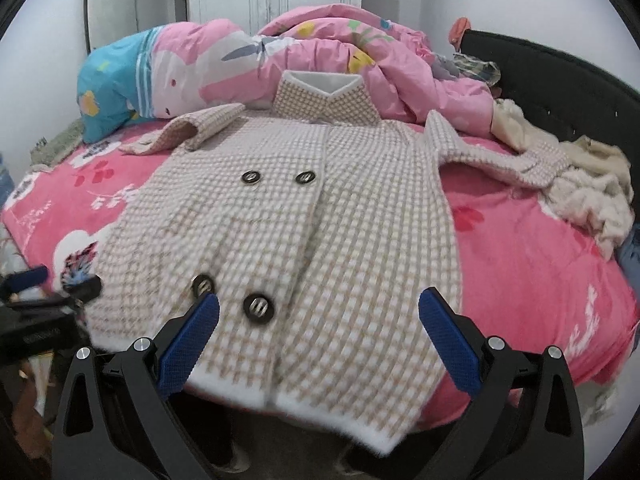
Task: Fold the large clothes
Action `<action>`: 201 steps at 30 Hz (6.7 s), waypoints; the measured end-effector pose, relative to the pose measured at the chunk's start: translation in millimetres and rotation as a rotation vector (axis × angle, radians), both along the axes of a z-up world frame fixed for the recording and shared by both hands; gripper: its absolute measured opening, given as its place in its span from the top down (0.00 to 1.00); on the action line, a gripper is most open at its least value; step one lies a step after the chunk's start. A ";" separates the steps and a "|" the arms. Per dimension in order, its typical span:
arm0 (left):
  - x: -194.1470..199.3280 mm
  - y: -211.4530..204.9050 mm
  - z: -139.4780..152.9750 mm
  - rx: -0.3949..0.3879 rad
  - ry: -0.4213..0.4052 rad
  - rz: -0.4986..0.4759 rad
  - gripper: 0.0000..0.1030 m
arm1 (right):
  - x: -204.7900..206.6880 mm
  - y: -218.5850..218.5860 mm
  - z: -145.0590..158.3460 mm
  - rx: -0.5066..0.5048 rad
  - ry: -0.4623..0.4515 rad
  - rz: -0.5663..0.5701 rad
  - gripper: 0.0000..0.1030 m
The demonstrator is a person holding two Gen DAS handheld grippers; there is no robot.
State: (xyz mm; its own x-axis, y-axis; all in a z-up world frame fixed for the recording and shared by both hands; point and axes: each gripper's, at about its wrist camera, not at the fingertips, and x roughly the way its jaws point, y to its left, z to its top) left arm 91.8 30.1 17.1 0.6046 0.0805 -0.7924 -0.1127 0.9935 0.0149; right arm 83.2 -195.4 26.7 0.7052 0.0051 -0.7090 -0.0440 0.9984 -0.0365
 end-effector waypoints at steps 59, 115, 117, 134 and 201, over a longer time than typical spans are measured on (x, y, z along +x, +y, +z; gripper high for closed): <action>297.9 35.4 111.7 0.041 -0.341 0.011 0.91 | 201.0 11.2 8.3 0.098 0.007 0.216 0.06; 184.0 84.2 -57.3 -0.066 -0.013 0.168 0.70 | 172.9 143.5 -47.6 -0.088 0.223 0.803 0.92; 185.3 81.4 -61.8 -0.045 -0.002 0.157 0.72 | 179.8 120.7 -27.6 -0.037 0.168 0.744 0.95; 191.6 69.2 -60.5 0.023 0.032 0.153 0.76 | 233.2 -86.3 17.6 0.403 0.087 0.270 0.69; 300.0 65.7 -65.7 0.044 0.161 0.004 0.63 | 287.9 -135.0 -61.8 0.078 0.279 0.051 0.92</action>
